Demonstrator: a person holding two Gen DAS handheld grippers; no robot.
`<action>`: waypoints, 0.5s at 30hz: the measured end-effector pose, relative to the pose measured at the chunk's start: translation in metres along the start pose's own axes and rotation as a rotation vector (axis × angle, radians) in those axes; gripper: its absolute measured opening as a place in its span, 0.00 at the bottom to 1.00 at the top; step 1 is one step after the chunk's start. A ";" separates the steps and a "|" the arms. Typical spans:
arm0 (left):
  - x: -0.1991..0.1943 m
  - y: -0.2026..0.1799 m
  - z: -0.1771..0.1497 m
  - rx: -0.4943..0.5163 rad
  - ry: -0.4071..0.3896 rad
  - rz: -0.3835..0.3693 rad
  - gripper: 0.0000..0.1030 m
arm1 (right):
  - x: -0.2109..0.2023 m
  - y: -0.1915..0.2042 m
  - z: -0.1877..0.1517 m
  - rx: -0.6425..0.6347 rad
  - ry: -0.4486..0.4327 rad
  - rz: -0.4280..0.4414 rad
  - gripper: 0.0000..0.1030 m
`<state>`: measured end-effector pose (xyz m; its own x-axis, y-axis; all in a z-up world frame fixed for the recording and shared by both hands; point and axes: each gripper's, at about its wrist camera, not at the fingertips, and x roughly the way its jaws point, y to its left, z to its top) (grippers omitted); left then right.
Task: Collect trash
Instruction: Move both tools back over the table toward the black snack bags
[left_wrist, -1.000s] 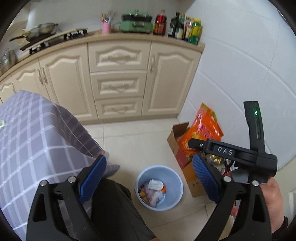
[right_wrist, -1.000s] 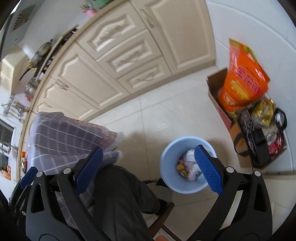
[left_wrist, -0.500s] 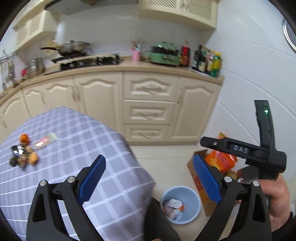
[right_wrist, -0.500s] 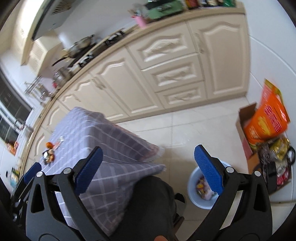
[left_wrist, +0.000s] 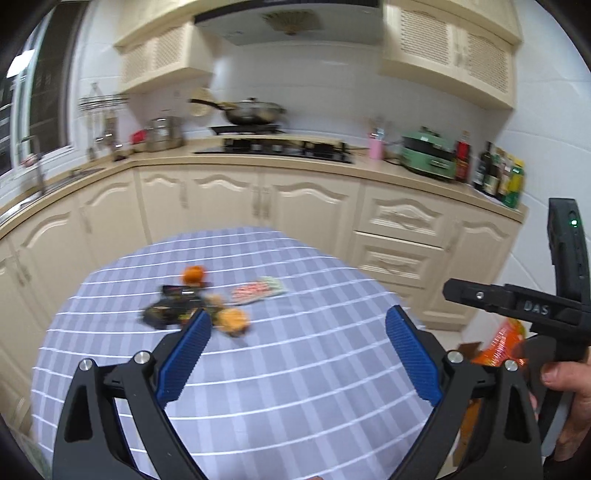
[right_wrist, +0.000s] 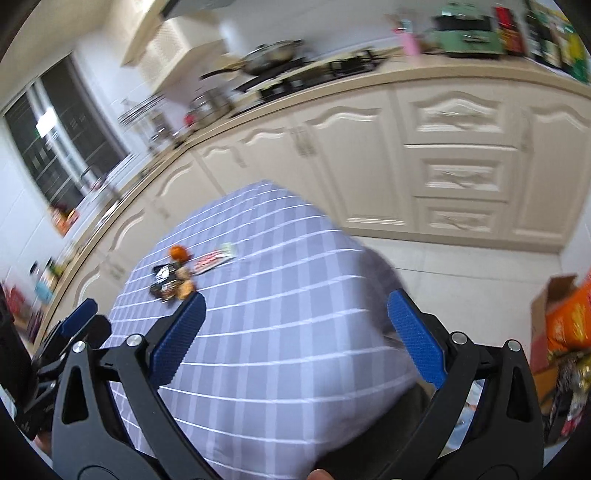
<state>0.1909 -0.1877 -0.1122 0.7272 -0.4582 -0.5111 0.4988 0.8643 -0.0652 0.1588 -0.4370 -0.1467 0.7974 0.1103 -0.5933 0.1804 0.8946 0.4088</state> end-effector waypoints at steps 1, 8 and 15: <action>-0.002 0.013 0.000 -0.012 -0.004 0.015 0.90 | 0.005 0.009 0.001 -0.012 0.006 0.012 0.94; -0.001 0.088 -0.006 -0.067 0.004 0.142 0.90 | 0.051 0.066 0.006 -0.096 0.047 0.072 0.94; 0.041 0.148 -0.019 -0.052 0.112 0.231 0.90 | 0.088 0.098 0.006 -0.143 0.094 0.102 0.94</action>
<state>0.2855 -0.0746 -0.1586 0.7606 -0.2245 -0.6091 0.2987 0.9541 0.0214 0.2503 -0.3421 -0.1546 0.7489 0.2376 -0.6186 0.0120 0.9285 0.3711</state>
